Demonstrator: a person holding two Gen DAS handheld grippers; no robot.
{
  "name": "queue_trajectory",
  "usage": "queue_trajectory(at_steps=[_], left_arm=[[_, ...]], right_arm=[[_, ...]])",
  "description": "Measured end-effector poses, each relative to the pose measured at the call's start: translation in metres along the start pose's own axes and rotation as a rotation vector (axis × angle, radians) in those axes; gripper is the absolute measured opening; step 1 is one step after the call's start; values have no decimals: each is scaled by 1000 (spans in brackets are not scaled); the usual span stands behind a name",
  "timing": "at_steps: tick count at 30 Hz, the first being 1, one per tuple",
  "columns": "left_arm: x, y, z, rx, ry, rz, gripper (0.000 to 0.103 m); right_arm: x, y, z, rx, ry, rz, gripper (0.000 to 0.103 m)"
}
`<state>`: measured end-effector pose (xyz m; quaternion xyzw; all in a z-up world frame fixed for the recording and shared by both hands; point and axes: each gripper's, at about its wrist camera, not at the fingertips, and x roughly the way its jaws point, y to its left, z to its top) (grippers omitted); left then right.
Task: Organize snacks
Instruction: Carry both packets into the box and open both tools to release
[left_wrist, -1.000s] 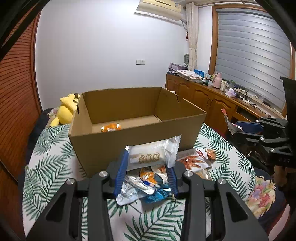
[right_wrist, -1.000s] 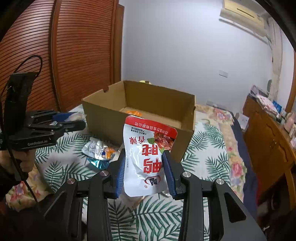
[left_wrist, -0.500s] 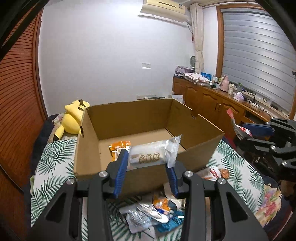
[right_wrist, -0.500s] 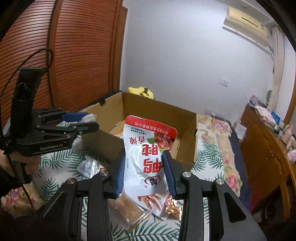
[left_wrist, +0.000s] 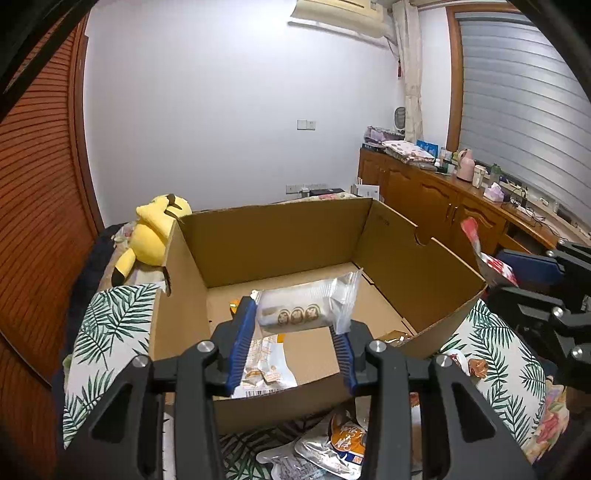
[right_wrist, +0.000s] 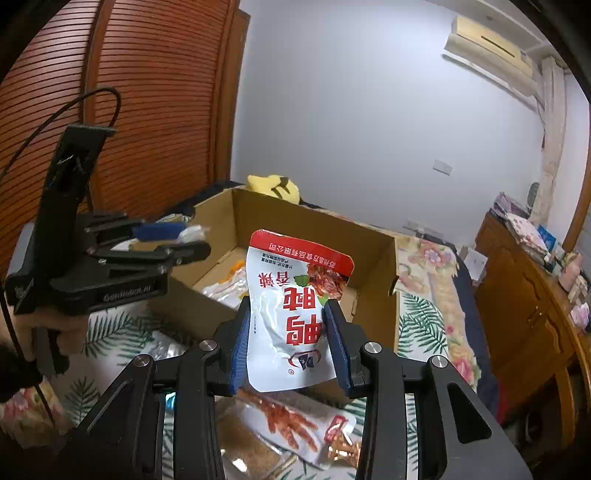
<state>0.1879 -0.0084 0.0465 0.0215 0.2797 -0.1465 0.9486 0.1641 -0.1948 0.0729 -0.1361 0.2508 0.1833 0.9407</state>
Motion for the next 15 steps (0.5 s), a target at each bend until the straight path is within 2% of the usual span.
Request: queue_trajectory(at_steps=[6,8,9,13,15], left_arm=[[6,3,-1,-4,11,5,42],[5,4,-1,-4,7,8,59],[5,5,-2,-5,4,9,62],[3,8,-5,-10,2,4,63],[2,9,-6,-9,1,4,69]], right_arm=[[24,-4,4,21,12,-9,37],[30,-5,3,32,15,-11,37],[32,-5,3,35,14,-12,37],[39,-5,2,32,18,-33,38],[43,-8,1,49,25,-35,38]])
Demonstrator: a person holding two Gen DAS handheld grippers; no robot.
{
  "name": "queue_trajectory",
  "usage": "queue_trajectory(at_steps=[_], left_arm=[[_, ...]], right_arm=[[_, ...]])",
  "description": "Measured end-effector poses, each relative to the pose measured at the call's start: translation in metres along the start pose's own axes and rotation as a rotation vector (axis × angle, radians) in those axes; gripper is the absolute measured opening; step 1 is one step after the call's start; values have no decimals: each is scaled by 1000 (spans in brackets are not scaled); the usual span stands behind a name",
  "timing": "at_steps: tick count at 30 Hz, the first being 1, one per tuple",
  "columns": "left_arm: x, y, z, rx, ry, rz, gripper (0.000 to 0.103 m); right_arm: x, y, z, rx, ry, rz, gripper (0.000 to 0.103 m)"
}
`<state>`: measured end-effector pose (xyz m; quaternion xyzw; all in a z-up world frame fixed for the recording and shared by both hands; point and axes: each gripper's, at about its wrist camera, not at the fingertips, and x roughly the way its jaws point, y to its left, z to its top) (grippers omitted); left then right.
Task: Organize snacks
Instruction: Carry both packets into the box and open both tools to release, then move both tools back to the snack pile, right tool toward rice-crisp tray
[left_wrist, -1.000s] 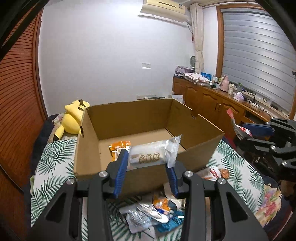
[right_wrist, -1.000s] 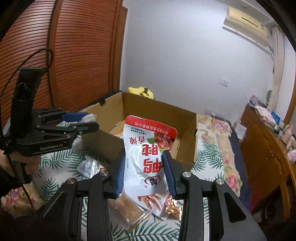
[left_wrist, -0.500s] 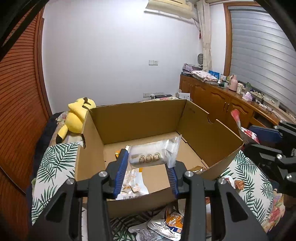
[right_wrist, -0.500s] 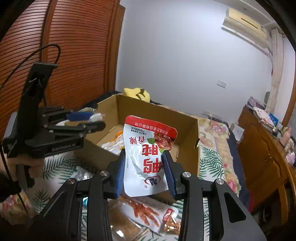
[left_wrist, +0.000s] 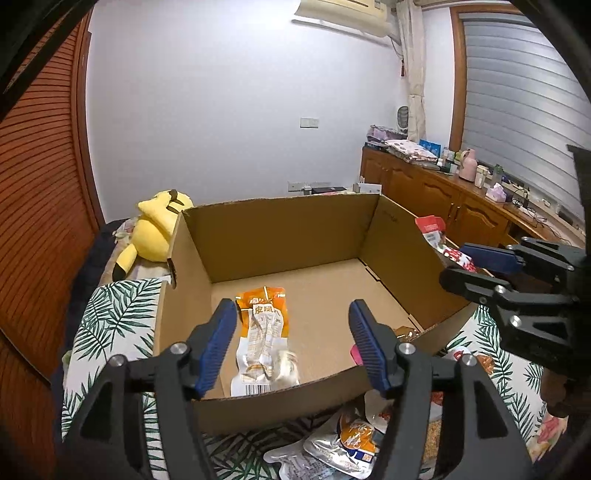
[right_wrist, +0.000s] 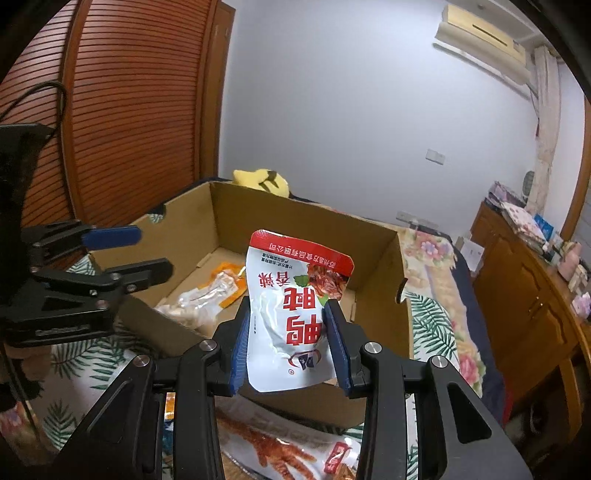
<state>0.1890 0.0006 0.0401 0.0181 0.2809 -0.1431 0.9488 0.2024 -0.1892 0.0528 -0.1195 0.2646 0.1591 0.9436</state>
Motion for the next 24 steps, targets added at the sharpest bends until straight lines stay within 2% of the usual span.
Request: queue_trajectory(at_steps=[1,2,3,6,9,15,18,24], left_arm=[[-1,0,-1,0,-2,1,79],[-4,1,-1,-4,-16,0,83],[-6,1,-2,-8,-22,0,83],[-13,6,-2,-28,-22,-13,83],[-20,9,-2,-31,-22,-20,85],[-31,19,-7,-40,-27,-12,90],[-36,24,-13,-59,-26,-36,92],[-52,21,-25,-25,-34,-44,93]], right_arm=[[2,-1,1,9,4,4,38],[4,-2,1,14,7,1,37],[6,-1,2,13,9,-6,37],[13,0,6,18,21,-8,22],[18,-1,8,36,26,-4,19],[16,3,6,45,10,22,18],[3,8,1,41,-22,55,19],[-28,16,-24,38,-59,102,19]])
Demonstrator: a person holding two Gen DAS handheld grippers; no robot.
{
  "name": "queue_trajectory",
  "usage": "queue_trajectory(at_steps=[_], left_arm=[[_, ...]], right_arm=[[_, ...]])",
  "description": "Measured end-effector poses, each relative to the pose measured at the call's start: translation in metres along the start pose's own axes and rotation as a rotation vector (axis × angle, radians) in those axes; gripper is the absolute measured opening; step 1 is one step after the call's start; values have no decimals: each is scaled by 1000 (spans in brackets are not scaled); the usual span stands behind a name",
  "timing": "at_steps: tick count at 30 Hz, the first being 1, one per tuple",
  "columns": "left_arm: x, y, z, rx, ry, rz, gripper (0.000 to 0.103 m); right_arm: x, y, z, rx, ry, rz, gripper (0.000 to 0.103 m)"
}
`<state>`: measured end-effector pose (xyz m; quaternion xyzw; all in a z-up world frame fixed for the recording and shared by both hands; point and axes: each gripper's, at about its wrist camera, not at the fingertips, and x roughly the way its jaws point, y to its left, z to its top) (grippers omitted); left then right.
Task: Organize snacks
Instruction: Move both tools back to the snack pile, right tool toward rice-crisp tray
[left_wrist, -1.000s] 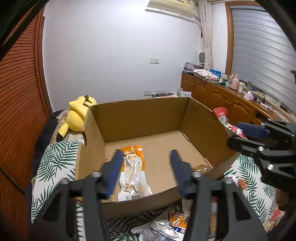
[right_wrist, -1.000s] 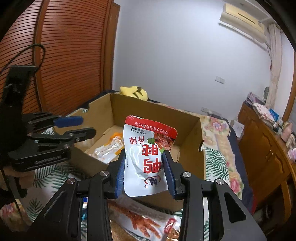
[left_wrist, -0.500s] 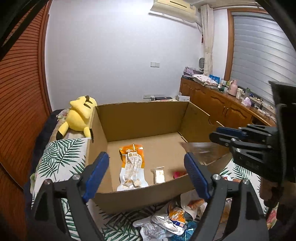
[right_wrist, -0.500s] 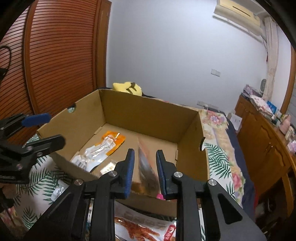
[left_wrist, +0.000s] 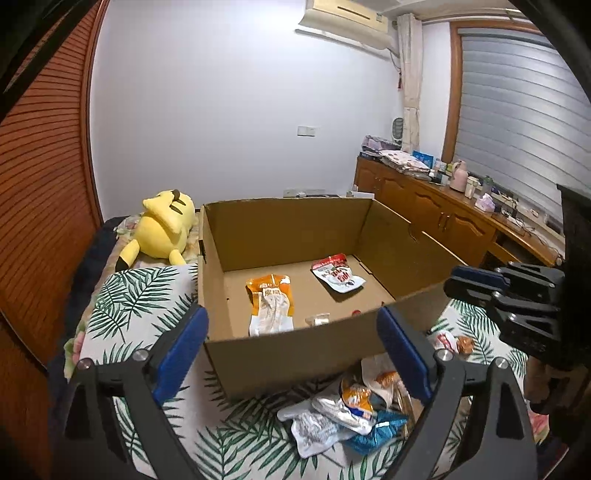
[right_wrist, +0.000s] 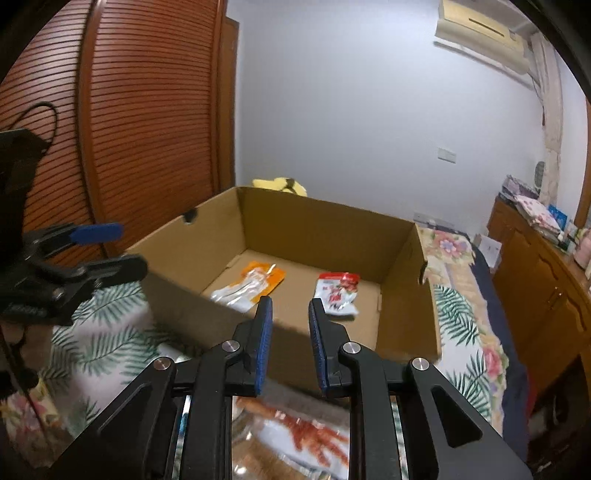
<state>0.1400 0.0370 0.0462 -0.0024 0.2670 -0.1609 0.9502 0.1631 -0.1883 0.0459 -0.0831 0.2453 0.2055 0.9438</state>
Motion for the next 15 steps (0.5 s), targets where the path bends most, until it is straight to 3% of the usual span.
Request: queue_trajectory(at_steps=[3,5,15], left_arm=[[-10,-3,-8,8,-7,-13,93],[-15,-3,-17,7,-7,-26,93],[-7,-5,-61,33,48,-27,93]], right_arm=[[-10,-1,-18,21,6,36,20],[-12,-1,-32,30,27,56,26],[11,-3,-86,31,157,100,39]])
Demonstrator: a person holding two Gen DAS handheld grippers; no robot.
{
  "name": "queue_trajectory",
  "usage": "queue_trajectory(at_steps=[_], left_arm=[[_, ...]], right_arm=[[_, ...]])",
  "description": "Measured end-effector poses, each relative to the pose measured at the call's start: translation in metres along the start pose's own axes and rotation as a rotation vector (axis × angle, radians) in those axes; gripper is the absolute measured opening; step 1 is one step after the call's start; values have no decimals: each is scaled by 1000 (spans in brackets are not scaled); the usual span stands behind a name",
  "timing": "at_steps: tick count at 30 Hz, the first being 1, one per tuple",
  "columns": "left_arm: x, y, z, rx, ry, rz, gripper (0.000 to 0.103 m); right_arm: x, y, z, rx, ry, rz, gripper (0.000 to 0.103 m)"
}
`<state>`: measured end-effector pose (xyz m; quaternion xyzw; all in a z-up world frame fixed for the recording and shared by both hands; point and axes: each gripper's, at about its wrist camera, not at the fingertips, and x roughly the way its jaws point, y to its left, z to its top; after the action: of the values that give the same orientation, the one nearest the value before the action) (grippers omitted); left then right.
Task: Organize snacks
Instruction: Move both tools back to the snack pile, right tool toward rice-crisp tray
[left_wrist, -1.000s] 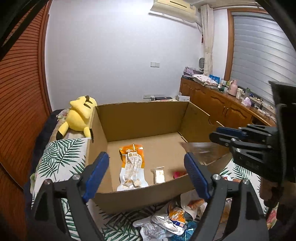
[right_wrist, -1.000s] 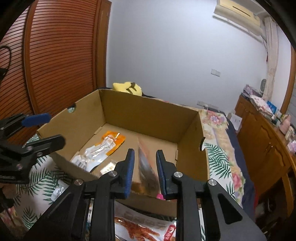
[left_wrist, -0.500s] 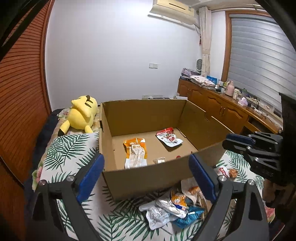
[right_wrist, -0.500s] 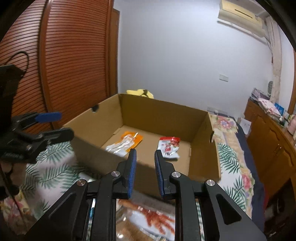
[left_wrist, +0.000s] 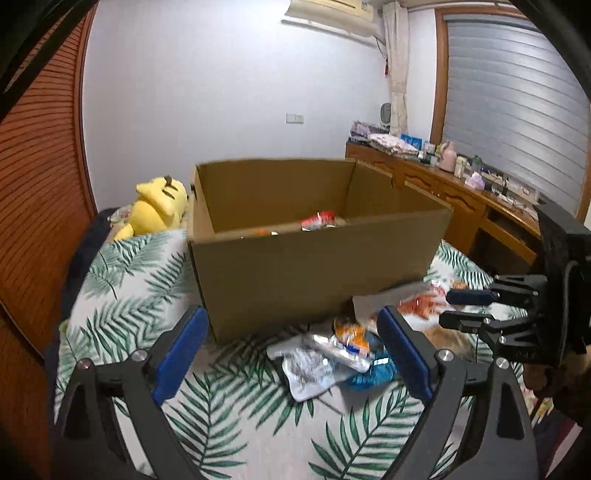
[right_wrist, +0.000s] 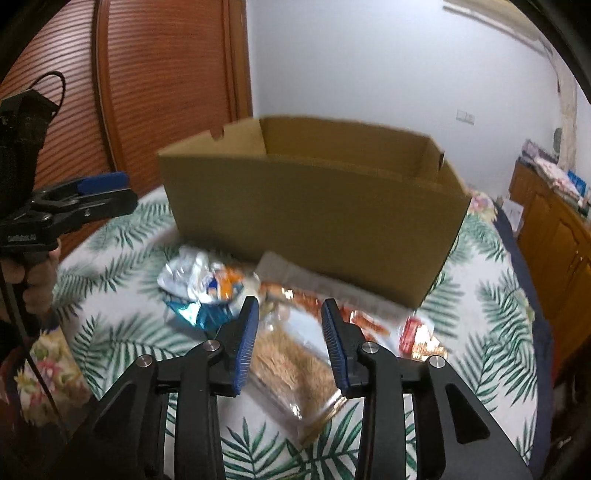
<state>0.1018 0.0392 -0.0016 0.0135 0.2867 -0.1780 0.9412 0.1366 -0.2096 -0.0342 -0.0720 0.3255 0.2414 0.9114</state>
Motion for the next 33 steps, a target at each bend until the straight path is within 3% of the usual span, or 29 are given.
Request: queue_trajectory(at_steps=[16,23,33], left_arm=[[21,-4,-38,-32,78,-29,93],[26,-6,-43,-46,93,-41,93],[27,-12,-46,-58,107,-55,93]], right_arm=[[26,-12,-12,32,129,83,64],[19,-15,-19,34,146,135,65],[8,-12,-33,58,110,134,70]])
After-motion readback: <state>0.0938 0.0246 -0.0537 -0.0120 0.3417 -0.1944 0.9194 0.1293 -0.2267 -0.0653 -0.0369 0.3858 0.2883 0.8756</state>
